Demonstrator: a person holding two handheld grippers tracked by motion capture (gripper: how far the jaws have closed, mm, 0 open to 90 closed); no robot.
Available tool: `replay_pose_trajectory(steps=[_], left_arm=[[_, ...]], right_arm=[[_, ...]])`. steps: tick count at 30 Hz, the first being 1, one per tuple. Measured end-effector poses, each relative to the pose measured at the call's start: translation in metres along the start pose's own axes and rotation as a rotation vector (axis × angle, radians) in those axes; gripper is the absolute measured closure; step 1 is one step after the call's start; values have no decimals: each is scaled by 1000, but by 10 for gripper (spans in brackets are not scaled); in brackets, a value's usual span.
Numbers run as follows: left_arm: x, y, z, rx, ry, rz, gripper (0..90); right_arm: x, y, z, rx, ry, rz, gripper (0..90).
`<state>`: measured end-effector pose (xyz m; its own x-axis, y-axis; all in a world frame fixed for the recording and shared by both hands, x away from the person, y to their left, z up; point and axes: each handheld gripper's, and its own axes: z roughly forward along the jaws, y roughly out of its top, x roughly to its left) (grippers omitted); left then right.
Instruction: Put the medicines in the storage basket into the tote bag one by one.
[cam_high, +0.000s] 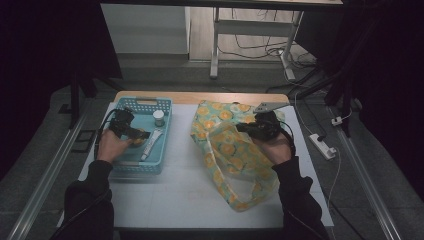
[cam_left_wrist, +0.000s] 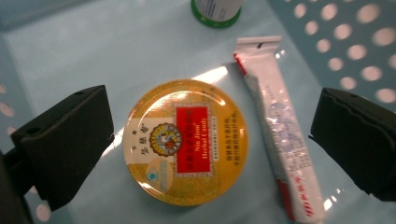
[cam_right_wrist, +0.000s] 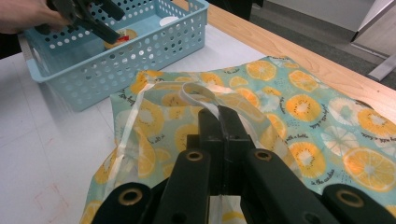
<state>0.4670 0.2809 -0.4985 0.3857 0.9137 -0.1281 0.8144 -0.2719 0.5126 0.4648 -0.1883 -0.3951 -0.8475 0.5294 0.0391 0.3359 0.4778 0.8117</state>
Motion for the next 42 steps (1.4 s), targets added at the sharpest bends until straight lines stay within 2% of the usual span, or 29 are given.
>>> replay_pose_trajectory(steps=[4, 7, 8, 10, 12, 16, 18, 19, 23, 25, 28, 31, 33, 35, 37, 39, 42], left_arm=[[4, 1, 10, 43, 16, -14, 0], [5, 3, 17, 98, 44, -16, 0], [5, 3, 17, 98, 44, -16, 0], [5, 4, 22, 129, 69, -19, 1], [5, 5, 23, 138, 70, -19, 2], [4, 6, 26, 180, 91, -19, 52], [4, 6, 27, 190, 92, -23, 110], [4, 5, 26, 193, 85, -21, 188], [5, 5, 25, 203, 60, -47, 201], [5, 6, 25, 212, 65, -54, 203], [5, 7, 21, 188, 75, -59, 203], [5, 9, 9, 131, 58, -65, 204], [4, 10, 6, 121, 55, -65, 204], [3, 10, -4, 85, 40, -62, 204], [2, 10, -6, 75, 32, -56, 204], [-2, 10, -13, 49, 6, -38, 204], [-6, 10, -16, 44, -6, -22, 204]], right_arm=[[0, 0, 0, 0, 1, -2, 893], [0, 0, 0, 0, 2, -4, 893], [0, 0, 0, 0, 2, -4, 893], [0, 0, 0, -1, 1, -5, 893], [0, 0, 0, 0, 2, -6, 893], [0, 0, -1, -2, 1, -7, 892], [0, 0, -1, -4, 2, -6, 893], [0, 0, -1, -3, 0, -6, 892], [0, 0, -2, -8, -1, -5, 892], [-1, 0, -2, -12, 1, -1, 893], [-1, 0, -2, -12, 2, -1, 893], [0, 0, -3, -14, 0, -2, 893], [0, 0, -4, -19, -2, -2, 893], [0, 0, -4, -22, -3, 0, 893], [-1, 0, -4, -24, -3, 0, 893], [-1, 0, -4, -26, -3, 1, 893], [0, 1, -4, -27, 1, 3, 893]])
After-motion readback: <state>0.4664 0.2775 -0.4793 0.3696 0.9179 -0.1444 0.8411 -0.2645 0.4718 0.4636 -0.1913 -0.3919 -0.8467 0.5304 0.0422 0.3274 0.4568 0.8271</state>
